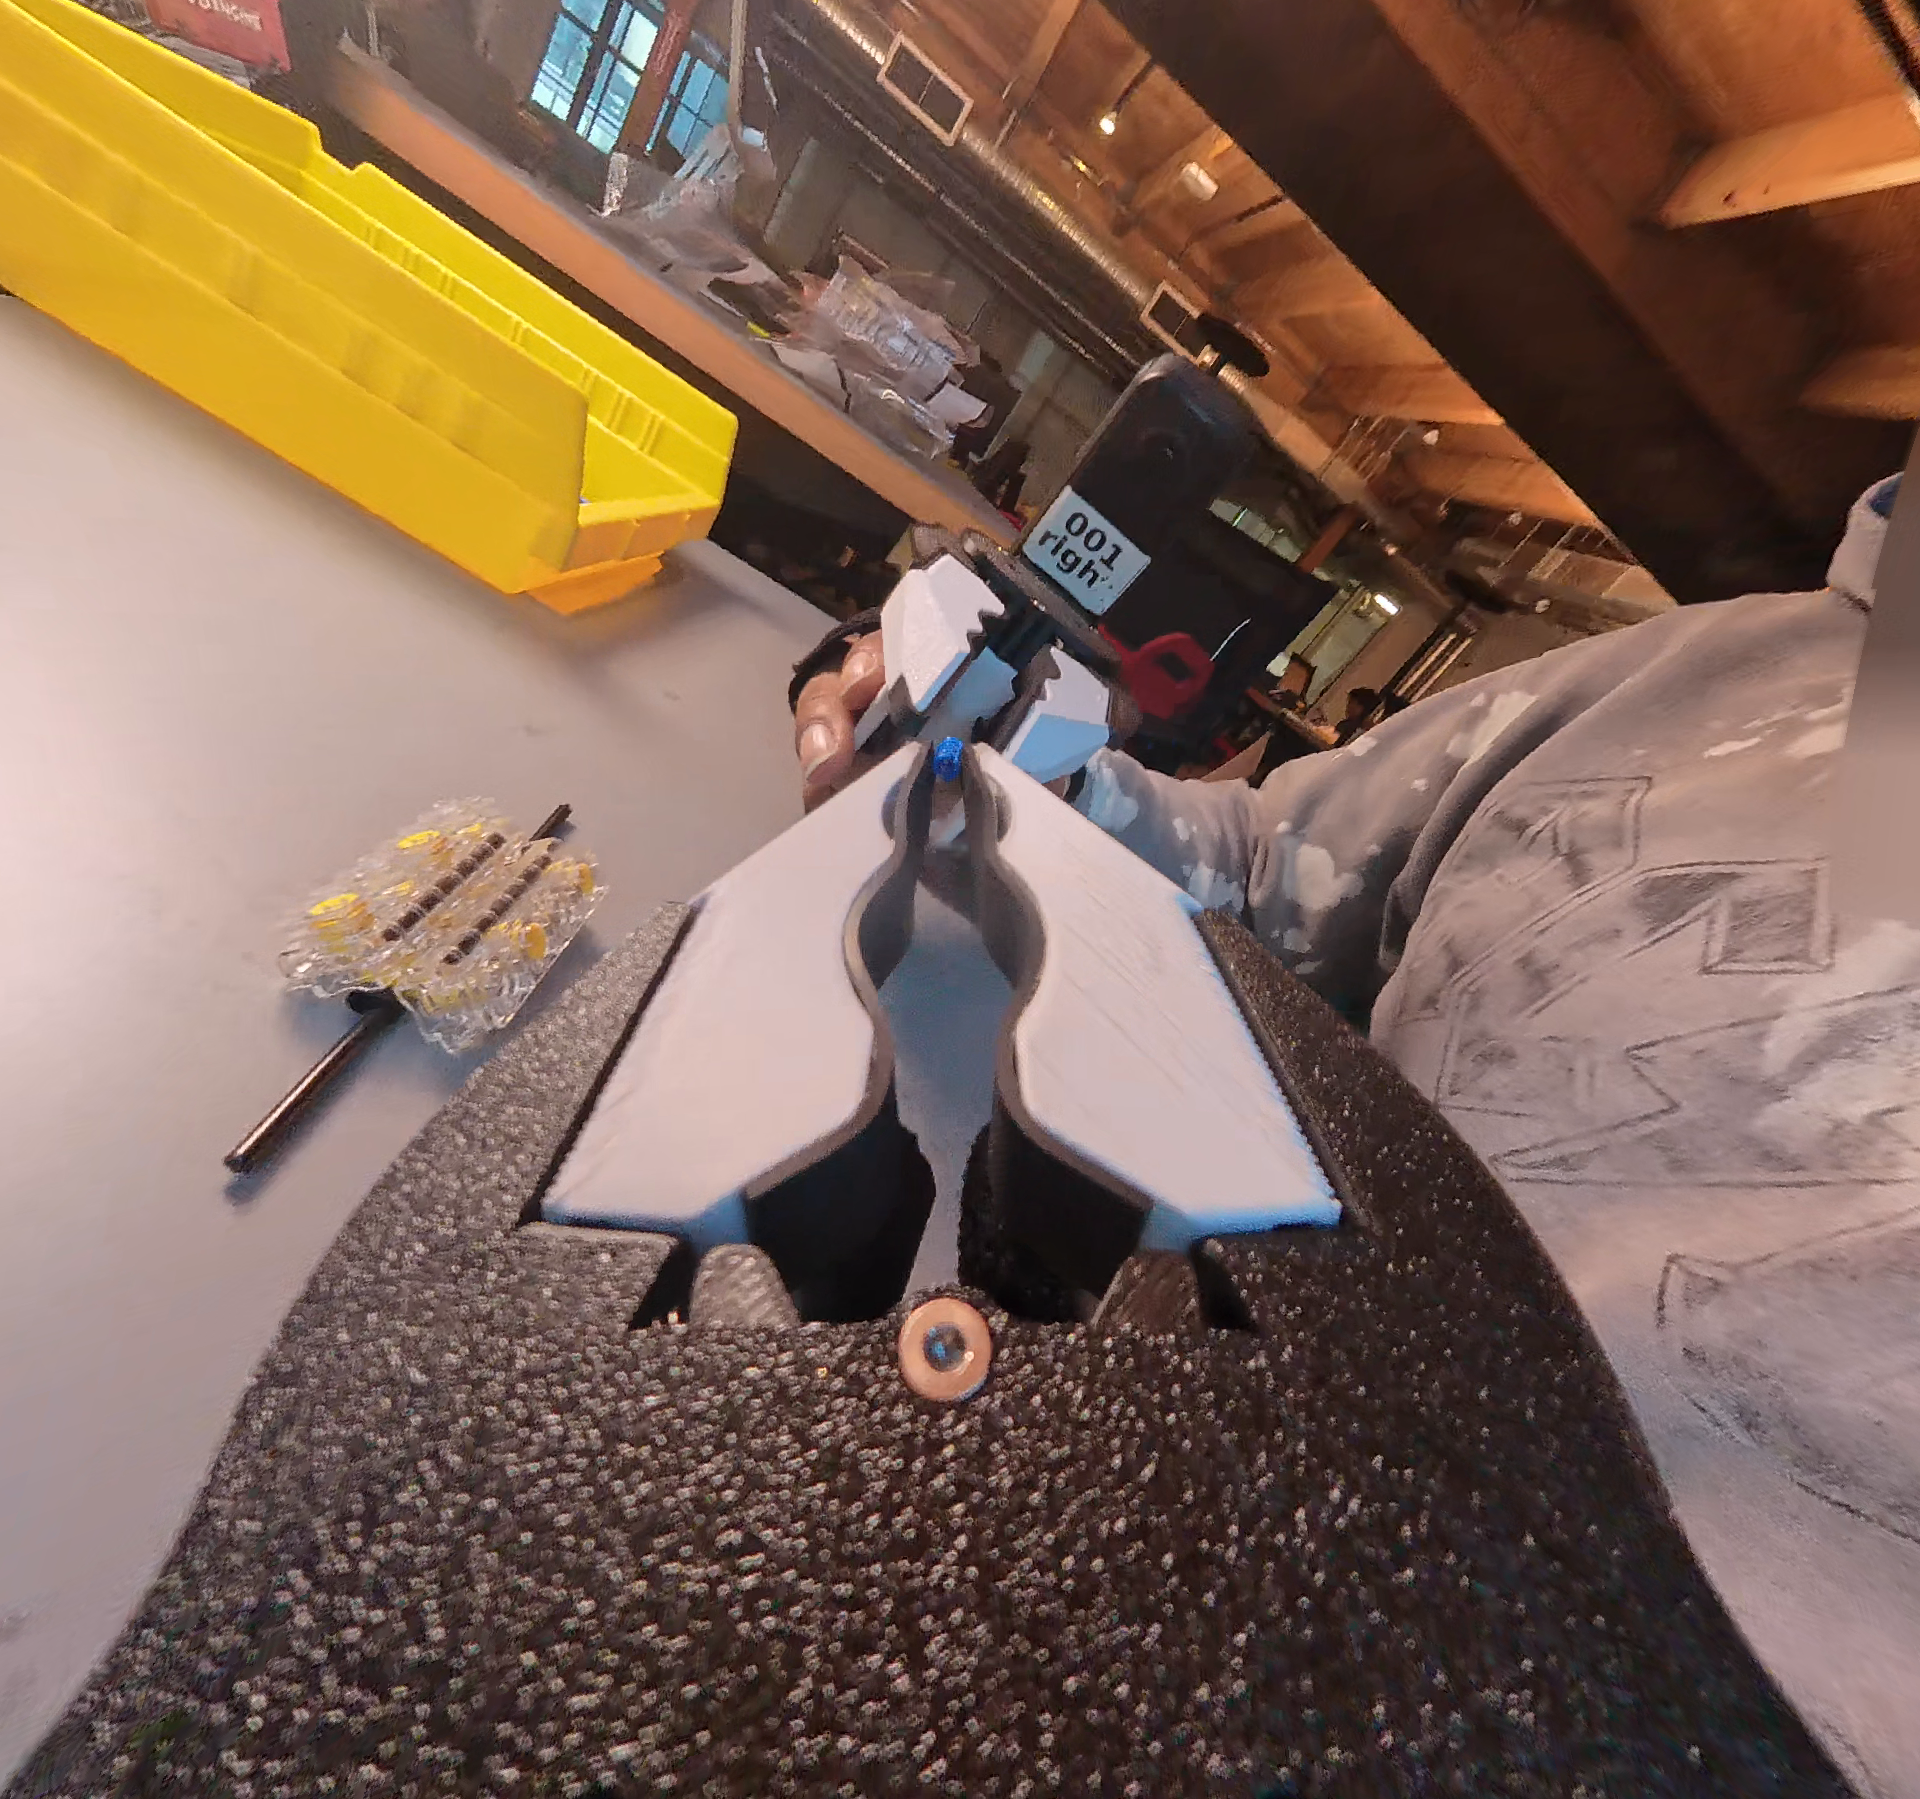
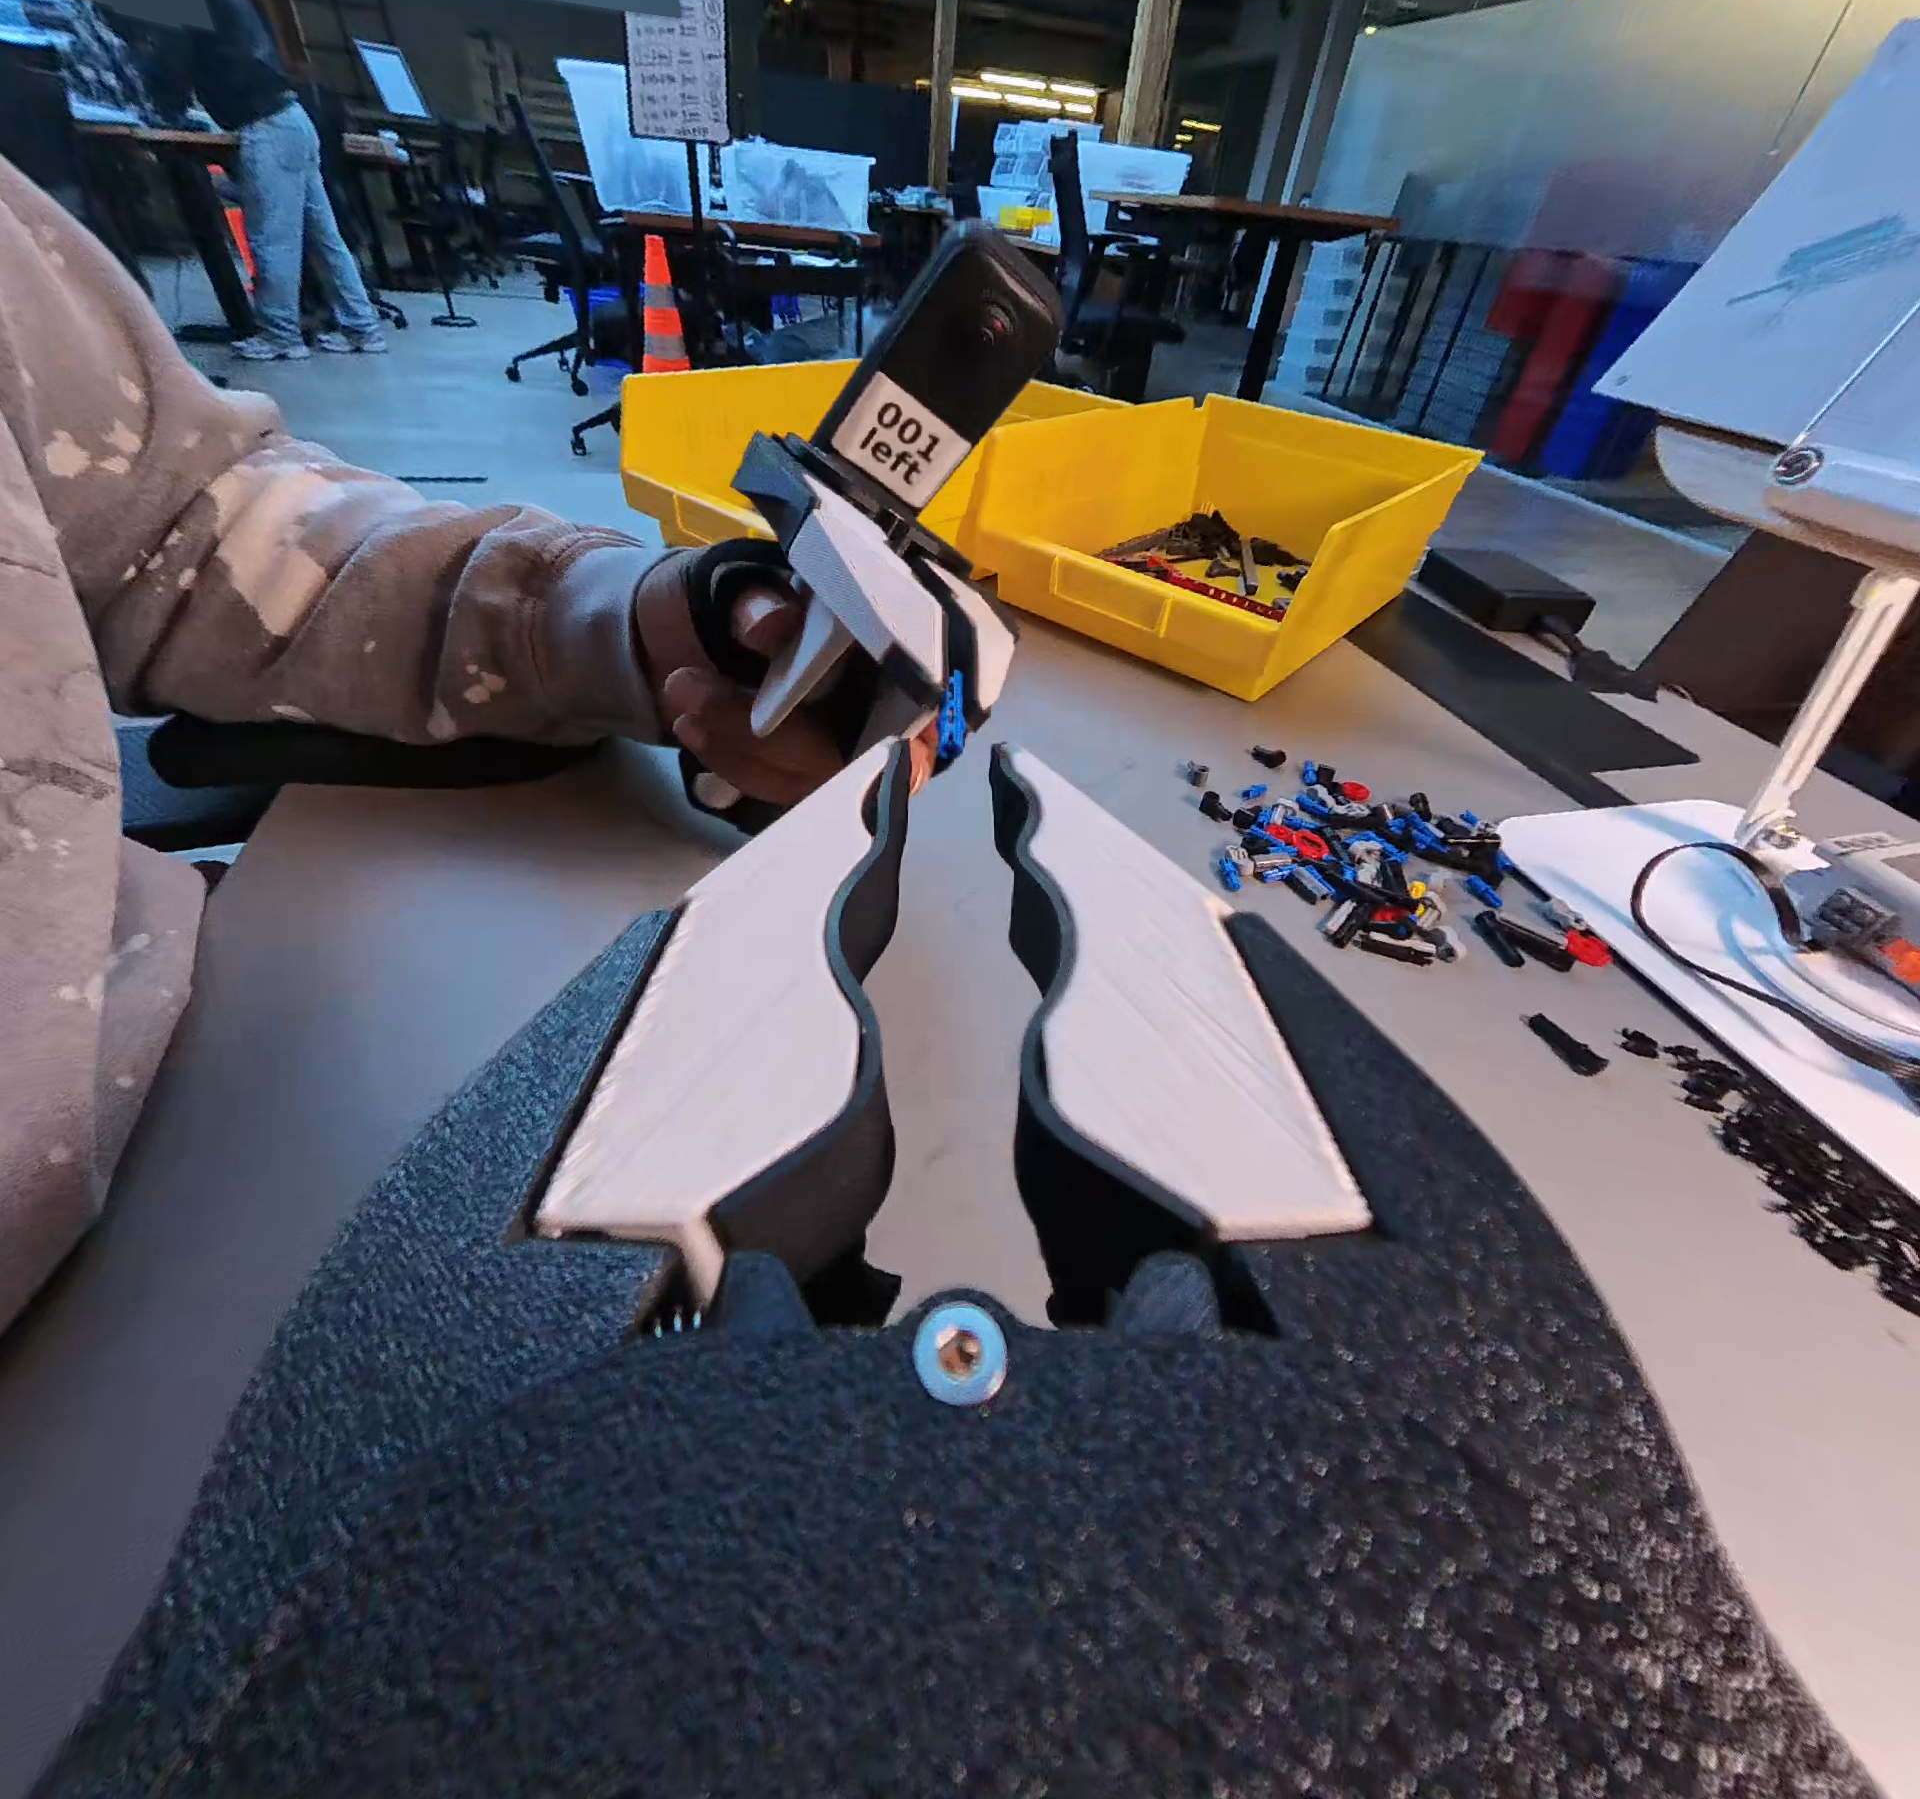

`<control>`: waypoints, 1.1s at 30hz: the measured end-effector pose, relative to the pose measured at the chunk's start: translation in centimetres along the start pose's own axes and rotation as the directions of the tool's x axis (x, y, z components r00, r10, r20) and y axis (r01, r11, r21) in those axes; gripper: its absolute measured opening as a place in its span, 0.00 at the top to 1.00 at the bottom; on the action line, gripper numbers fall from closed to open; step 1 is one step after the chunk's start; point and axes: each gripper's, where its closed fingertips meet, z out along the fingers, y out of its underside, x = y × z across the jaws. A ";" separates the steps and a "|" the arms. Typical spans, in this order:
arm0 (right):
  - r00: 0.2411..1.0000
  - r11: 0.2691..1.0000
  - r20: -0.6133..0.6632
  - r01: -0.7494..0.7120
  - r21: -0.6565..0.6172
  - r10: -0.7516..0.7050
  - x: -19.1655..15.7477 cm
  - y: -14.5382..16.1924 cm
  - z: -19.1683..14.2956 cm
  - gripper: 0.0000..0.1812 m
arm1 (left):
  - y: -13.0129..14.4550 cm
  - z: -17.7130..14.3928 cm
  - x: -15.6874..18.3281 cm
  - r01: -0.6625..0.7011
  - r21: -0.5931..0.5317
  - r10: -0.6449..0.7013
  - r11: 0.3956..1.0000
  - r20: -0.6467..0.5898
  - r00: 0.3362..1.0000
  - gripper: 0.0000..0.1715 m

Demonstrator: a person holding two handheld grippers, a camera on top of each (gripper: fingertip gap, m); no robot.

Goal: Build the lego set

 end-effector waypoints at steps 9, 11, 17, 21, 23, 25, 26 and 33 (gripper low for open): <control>0.999 0.998 0.015 -0.036 0.042 0.035 -0.5 -0.4 0.3 0.98 | 0.3 0.6 0.5 0.068 0.024 -0.066 0.997 -0.069 0.995 0.98; 0.997 0.997 0.043 -0.063 0.043 0.061 -0.7 -0.3 0.1 0.98 | 0.6 0.7 0.7 0.078 0.004 -0.078 0.997 -0.083 0.994 0.98; 0.974 0.981 0.126 -0.192 0.036 0.186 -0.5 0.1 -0.9 0.98 | 2.7 1.0 -0.1 -0.080 -0.145 0.084 0.986 0.021 0.996 1.00; 0.960 0.968 0.140 -0.248 0.025 0.243 -0.3 0.6 -1.4 0.98 | 3.3 1.0 -0.6 -0.171 -0.210 0.191 0.963 0.078 0.979 0.98; 0.954 0.965 0.155 -0.261 0.007 0.257 -0.5 0.9 -1.4 0.98 | 3.3 1.0 -0.7 -0.182 -0.218 0.205 0.959 0.085 0.975 0.95; 0.959 0.970 0.151 -0.240 -0.033 0.242 -0.8 1.5 -1.0 0.98 | 3.8 1.2 -0.6 -0.207 -0.247 0.234 0.947 0.086 0.968 0.95; 0.960 0.972 0.153 -0.231 -0.048 0.236 -1.1 1.7 -0.8 0.98 | 4.1 1.2 -0.7 -0.222 -0.269 0.253 0.937 0.088 0.963 0.96; 0.959 0.974 0.174 -0.213 -0.076 0.223 -2.1 2.0 -0.2 0.98 | 5.8 1.9 -0.6 -0.276 -0.349 0.324 0.896 0.086 0.942 0.99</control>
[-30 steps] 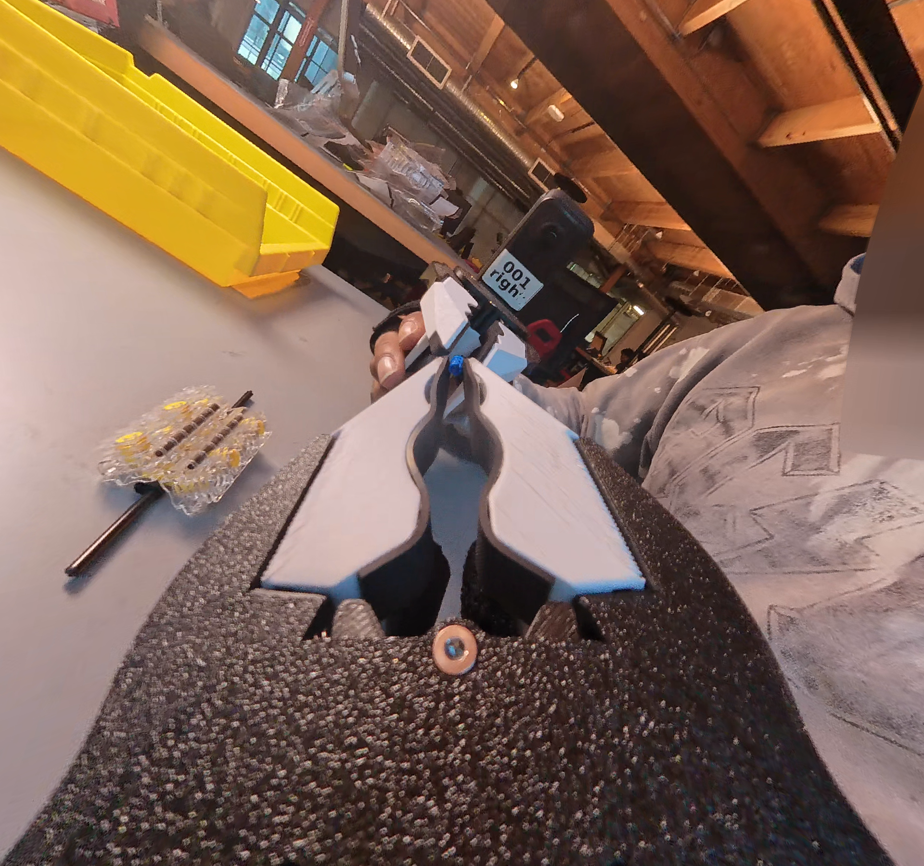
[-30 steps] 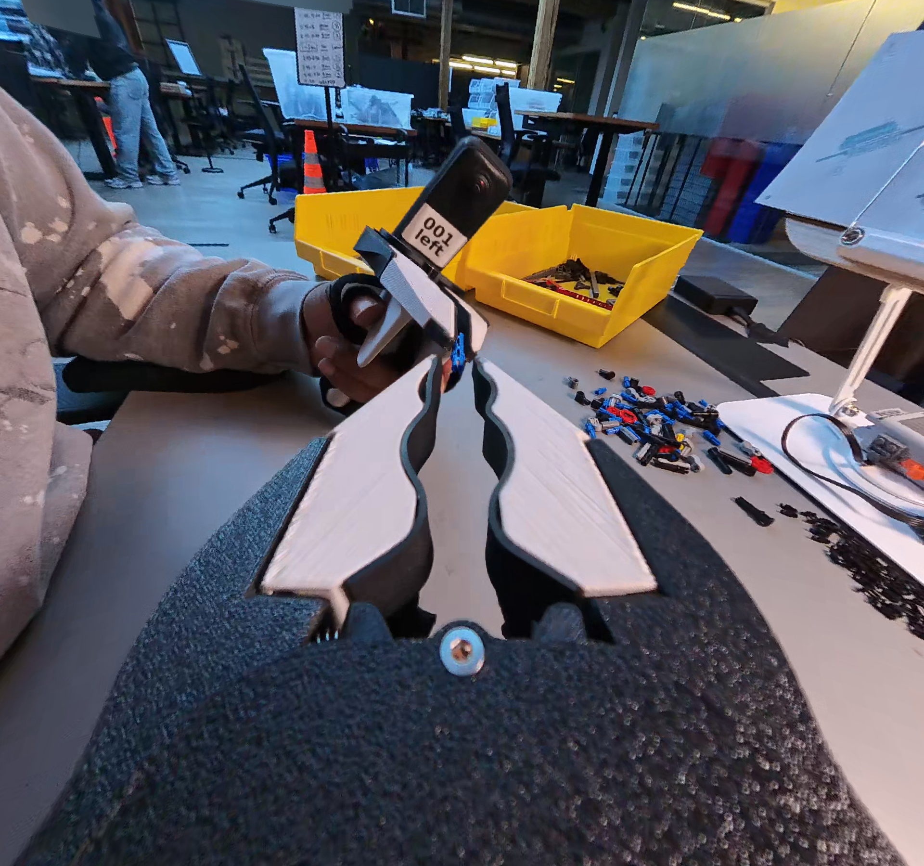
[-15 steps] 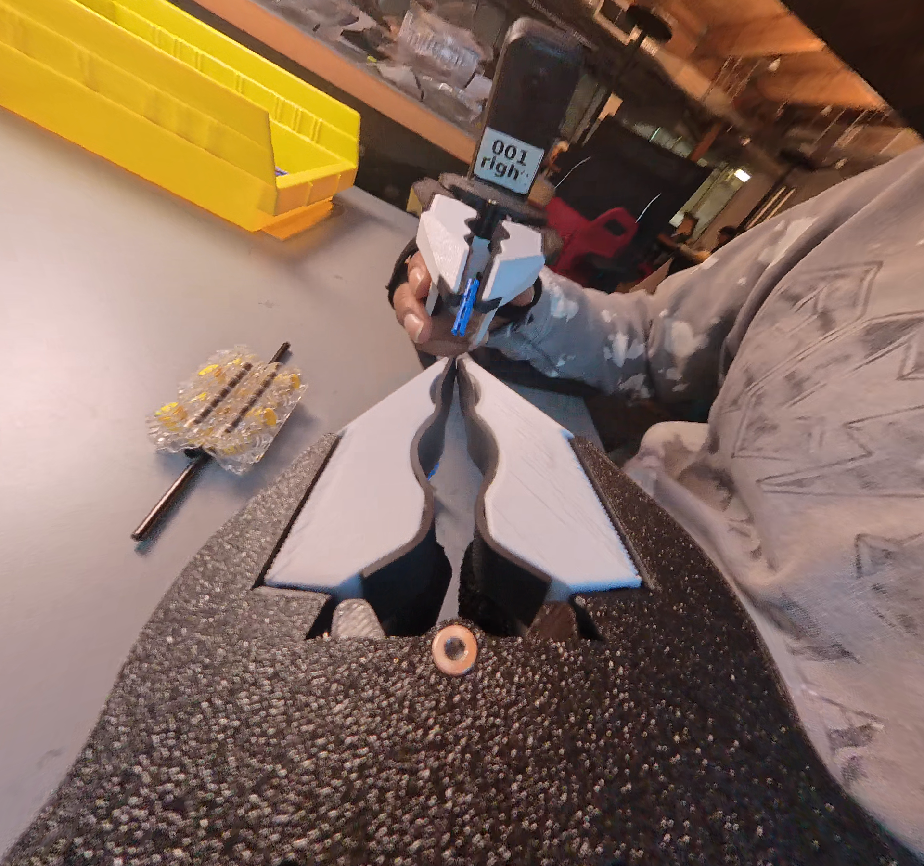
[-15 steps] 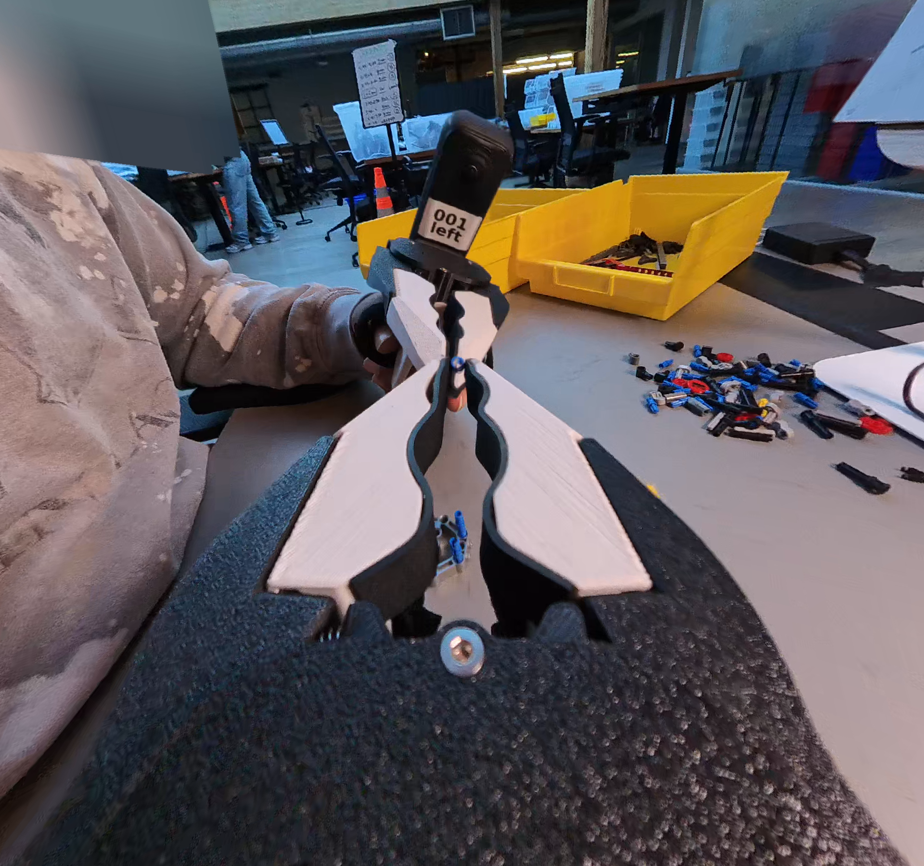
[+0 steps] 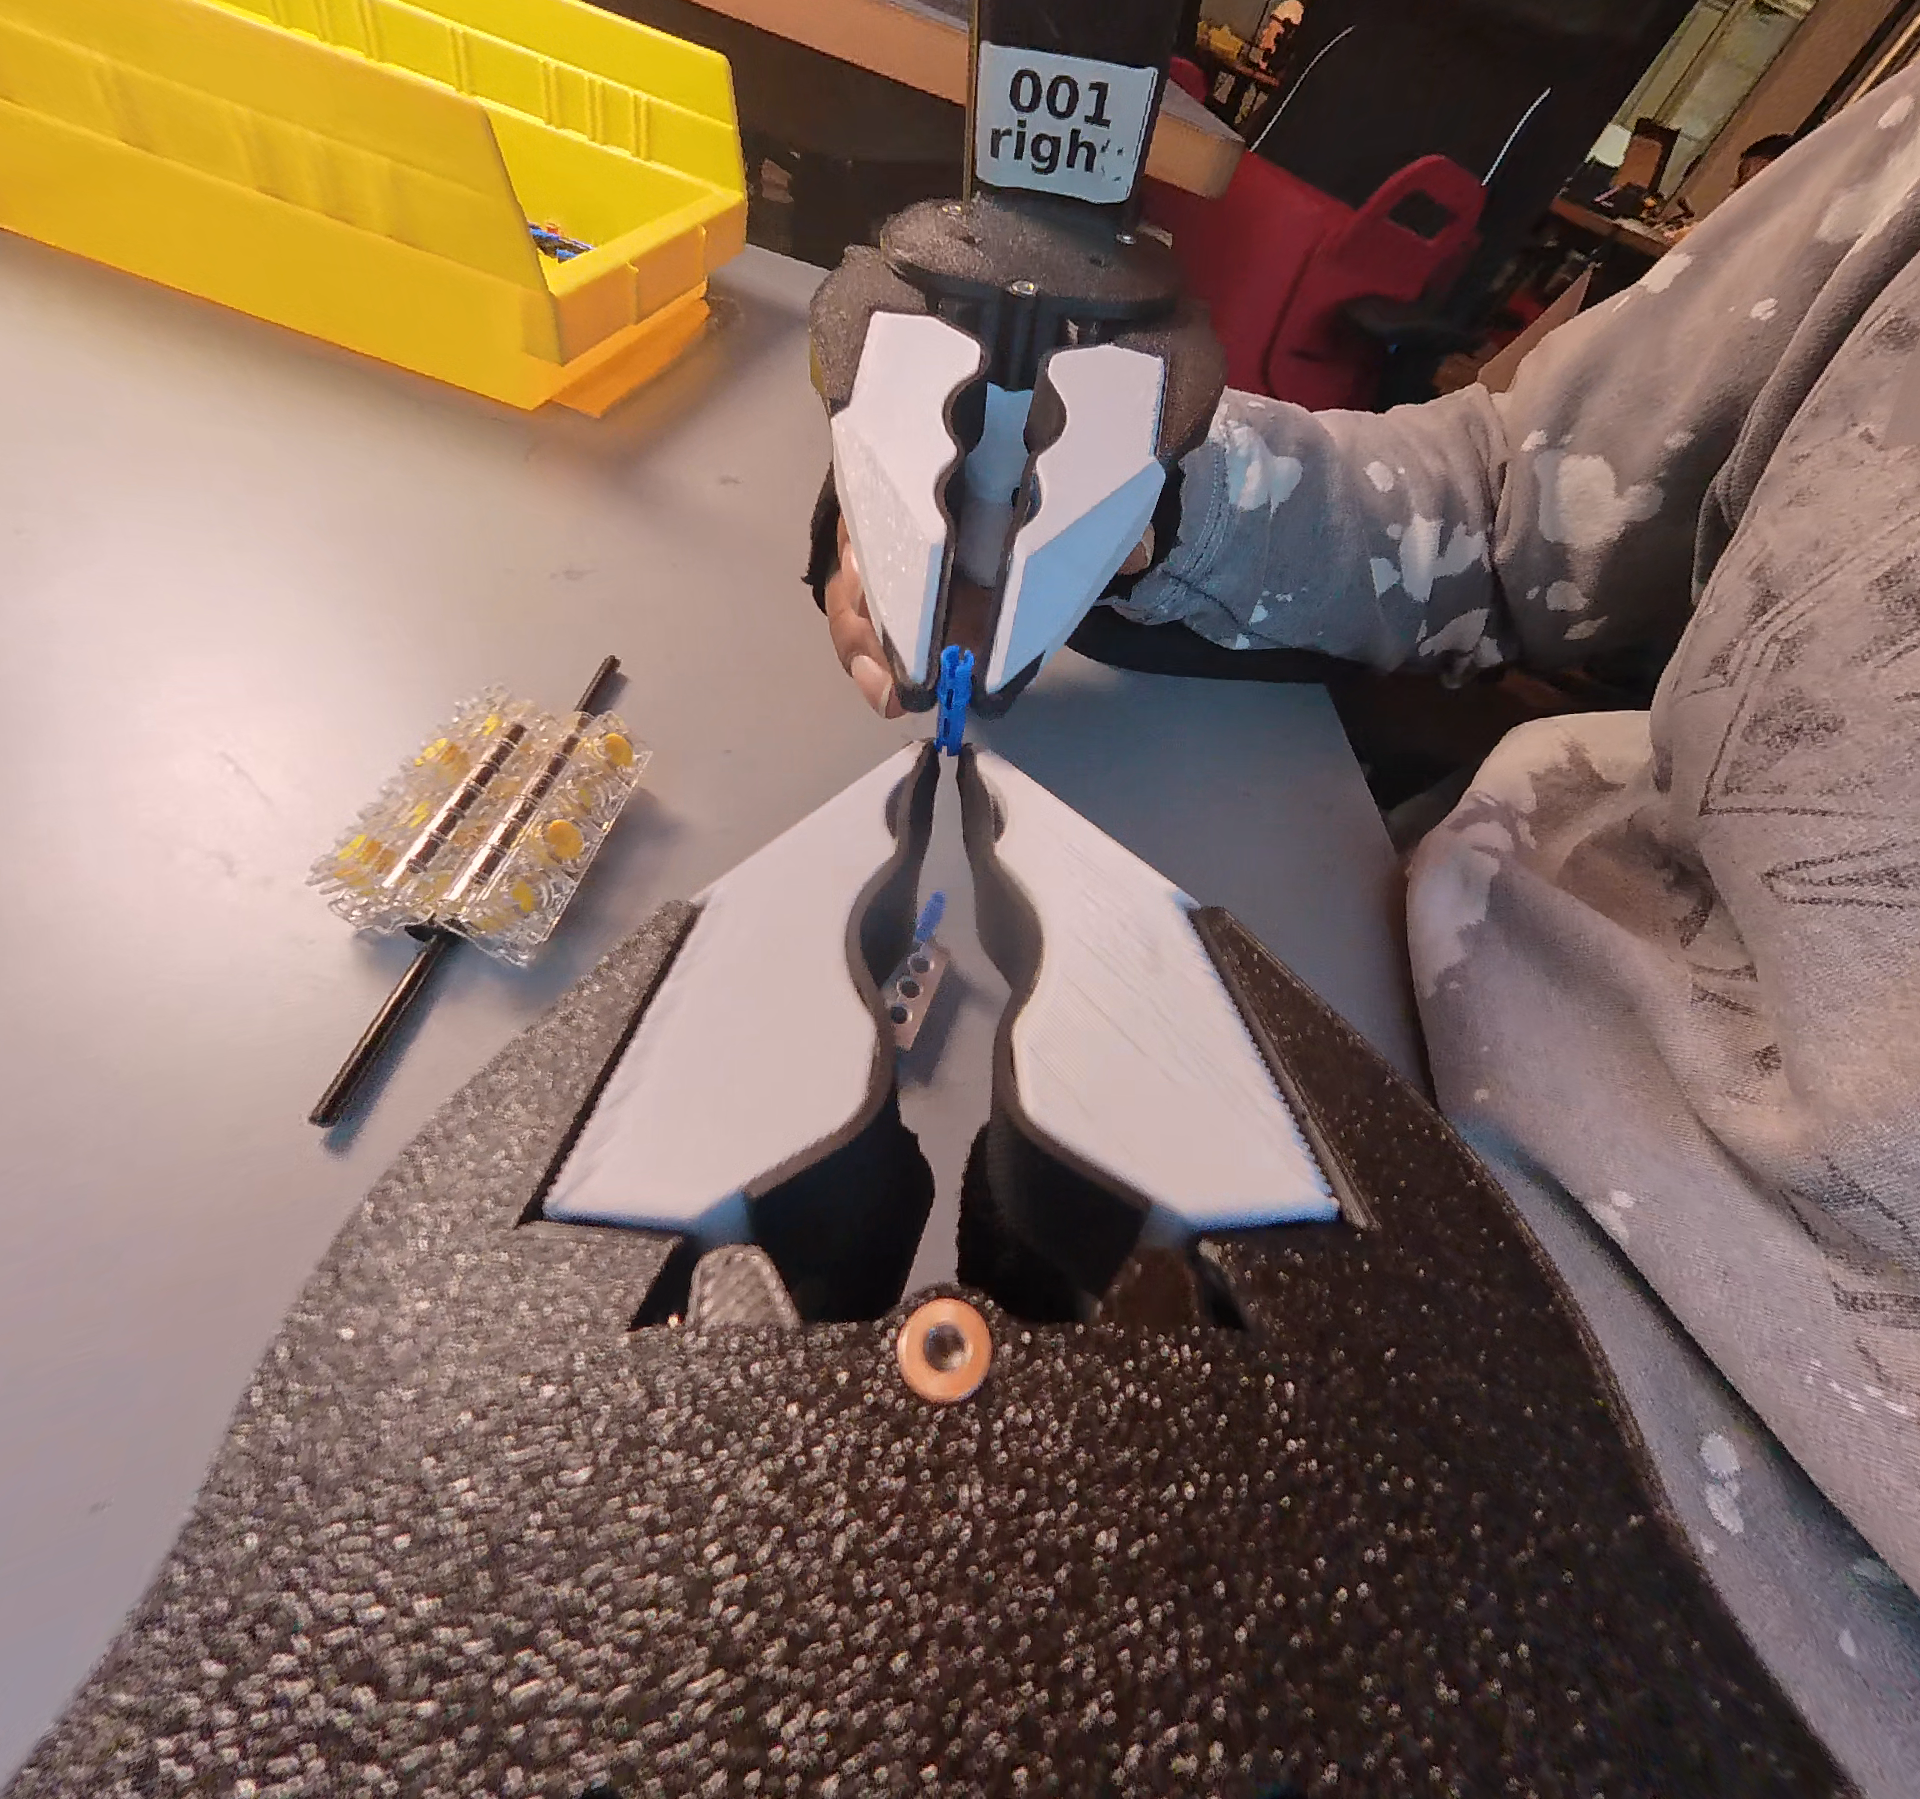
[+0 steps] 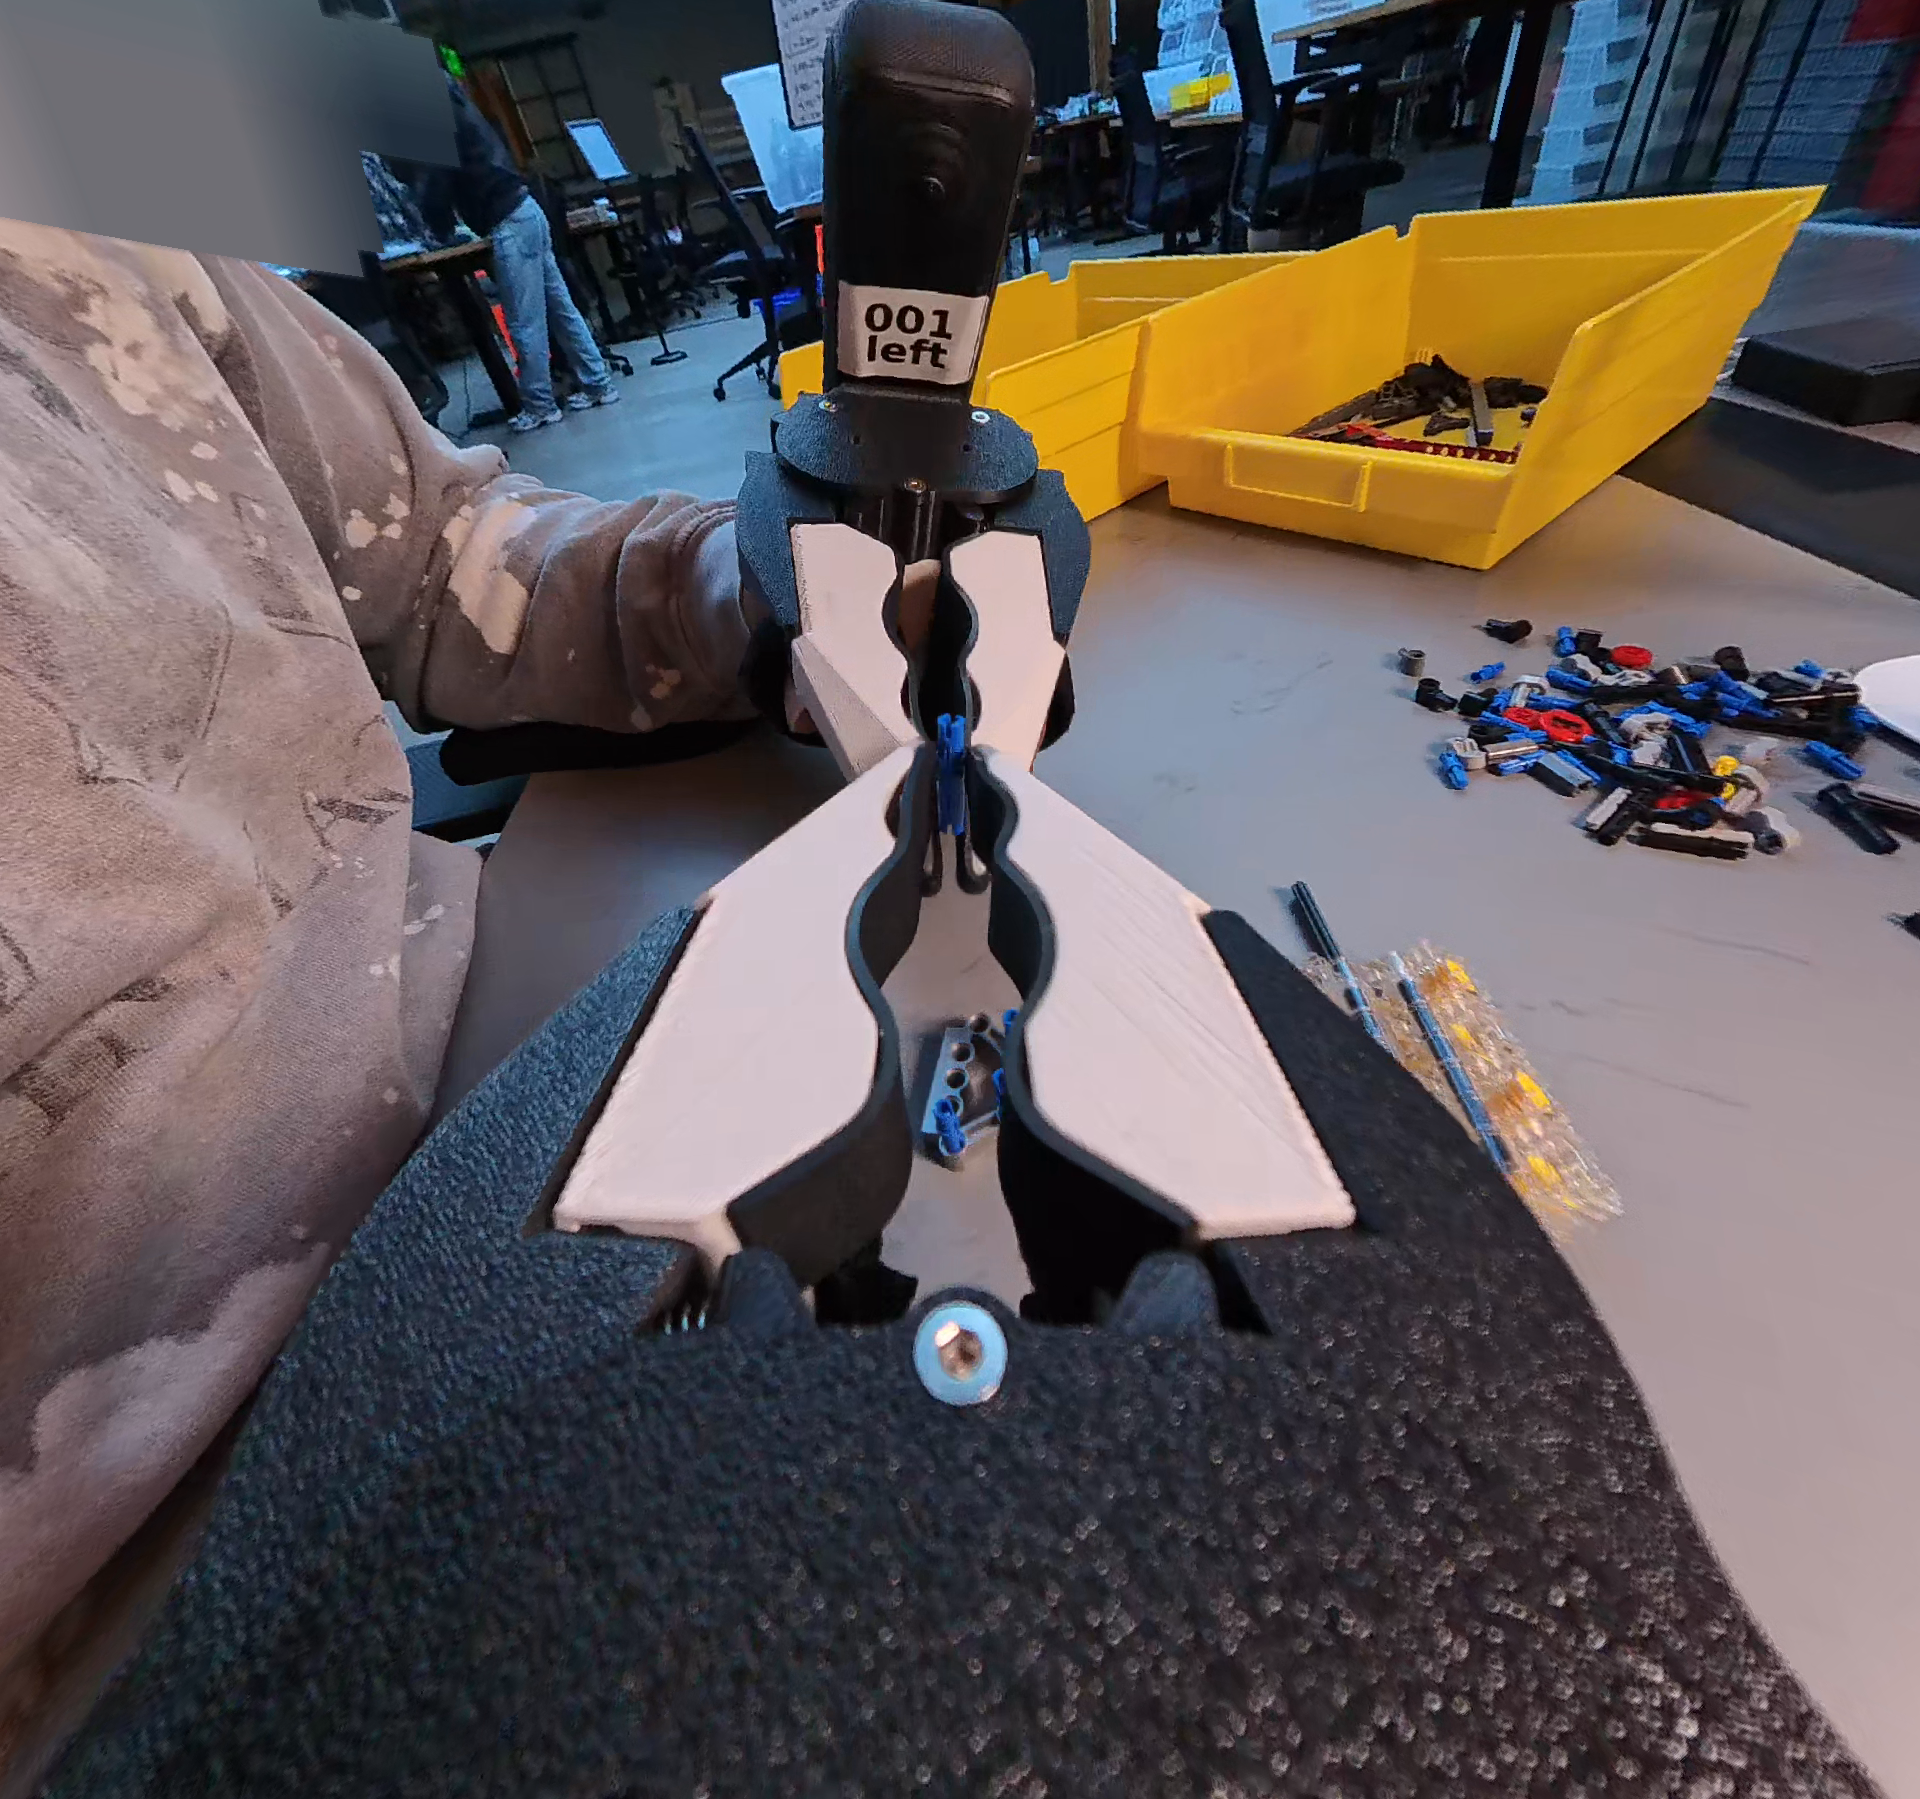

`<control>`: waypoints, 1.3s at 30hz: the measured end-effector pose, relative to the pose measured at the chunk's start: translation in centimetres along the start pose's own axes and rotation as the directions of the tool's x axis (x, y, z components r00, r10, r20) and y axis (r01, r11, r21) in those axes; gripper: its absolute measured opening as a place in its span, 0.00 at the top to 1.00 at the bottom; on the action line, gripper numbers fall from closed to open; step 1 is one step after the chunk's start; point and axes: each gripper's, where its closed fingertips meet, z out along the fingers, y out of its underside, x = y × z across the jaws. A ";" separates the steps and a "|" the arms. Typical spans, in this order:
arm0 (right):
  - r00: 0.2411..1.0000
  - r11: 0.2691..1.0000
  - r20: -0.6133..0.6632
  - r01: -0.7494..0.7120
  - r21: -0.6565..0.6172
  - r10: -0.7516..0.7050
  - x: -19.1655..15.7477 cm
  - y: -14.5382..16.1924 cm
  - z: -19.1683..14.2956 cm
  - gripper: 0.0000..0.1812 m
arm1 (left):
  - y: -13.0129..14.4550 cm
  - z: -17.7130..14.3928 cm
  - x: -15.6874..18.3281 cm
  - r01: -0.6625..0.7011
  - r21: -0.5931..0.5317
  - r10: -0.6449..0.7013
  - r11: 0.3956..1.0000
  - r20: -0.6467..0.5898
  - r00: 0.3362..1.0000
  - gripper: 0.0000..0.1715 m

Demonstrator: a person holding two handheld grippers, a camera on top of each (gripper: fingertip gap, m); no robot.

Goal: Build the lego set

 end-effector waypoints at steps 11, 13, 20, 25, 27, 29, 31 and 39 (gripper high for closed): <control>1.000 1.000 -0.016 0.012 -0.011 -0.012 0.0 0.1 0.3 0.98 | -0.3 0.5 0.0 -0.027 0.025 0.026 0.999 0.031 0.999 0.99; 1.000 1.000 -0.027 0.015 -0.011 -0.015 0.1 0.1 0.3 0.98 | -0.3 0.4 -0.2 -0.028 0.021 0.027 0.999 0.047 0.999 0.98; 0.975 0.987 -0.161 0.147 -0.066 -0.156 1.9 0.2 -0.8 0.98 | -1.8 -1.2 -0.6 0.207 0.118 -0.198 0.971 -0.081 0.977 0.93; 0.890 0.917 -0.244 0.342 -0.204 -0.386 2.1 1.1 -0.1 0.98 | -1.8 -1.2 -1.8 0.343 0.153 -0.332 0.927 -0.092 0.939 0.93; 0.855 0.886 -0.254 0.401 -0.232 -0.453 2.0 1.0 0.0 0.98 | -1.8 -1.2 -1.8 0.373 0.153 -0.360 0.915 -0.109 0.927 0.93; 0.811 0.848 -0.266 0.458 -0.267 -0.522 1.9 0.9 0.1 0.98 | -1.8 -1.2 -1.8 0.393 0.150 -0.377 0.907 -0.126 0.918 0.93; 0.761 0.805 -0.277 0.511 -0.302 -0.587 1.9 0.8 0.0 0.98 | -1.9 -1.2 -1.6 0.407 0.144 -0.388 0.902 -0.143 0.910 0.95; 0.772 0.831 -0.309 0.523 -0.189 -0.555 1.1 -0.9 -0.4 0.98 | -3.3 -1.9 -0.9 0.473 0.197 -0.420 0.859 -0.257 0.870 0.98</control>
